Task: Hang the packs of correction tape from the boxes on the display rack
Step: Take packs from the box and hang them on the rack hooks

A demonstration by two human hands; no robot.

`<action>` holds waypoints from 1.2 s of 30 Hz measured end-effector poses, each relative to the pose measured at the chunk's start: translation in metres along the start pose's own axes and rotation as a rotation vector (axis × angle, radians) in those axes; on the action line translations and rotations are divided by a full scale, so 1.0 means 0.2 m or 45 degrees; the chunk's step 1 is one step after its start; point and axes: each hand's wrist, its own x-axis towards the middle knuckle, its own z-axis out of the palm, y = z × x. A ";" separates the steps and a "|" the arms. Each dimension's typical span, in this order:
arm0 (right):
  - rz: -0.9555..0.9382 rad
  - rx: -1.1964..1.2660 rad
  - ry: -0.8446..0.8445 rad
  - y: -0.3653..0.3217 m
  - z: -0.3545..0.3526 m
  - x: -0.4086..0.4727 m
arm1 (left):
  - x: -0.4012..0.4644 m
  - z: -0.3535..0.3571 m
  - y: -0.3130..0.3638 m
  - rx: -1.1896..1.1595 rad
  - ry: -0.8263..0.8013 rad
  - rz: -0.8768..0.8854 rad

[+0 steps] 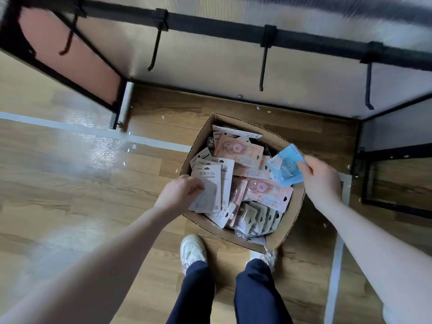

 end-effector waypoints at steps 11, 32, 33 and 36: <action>0.028 0.108 -0.023 -0.28 -0.55 -0.32 | -0.34 -0.61 0.34 -0.526 -0.078 -0.122; -0.210 0.376 0.335 -0.96 -1.76 -0.78 | -1.14 -1.81 1.04 -0.180 0.497 0.277; -0.219 0.397 0.341 -0.98 -1.80 -0.79 | -1.17 -1.85 1.07 -0.153 0.488 0.262; -0.245 0.562 0.383 -1.01 -1.89 -0.81 | -1.27 -1.96 1.16 -0.078 0.482 0.259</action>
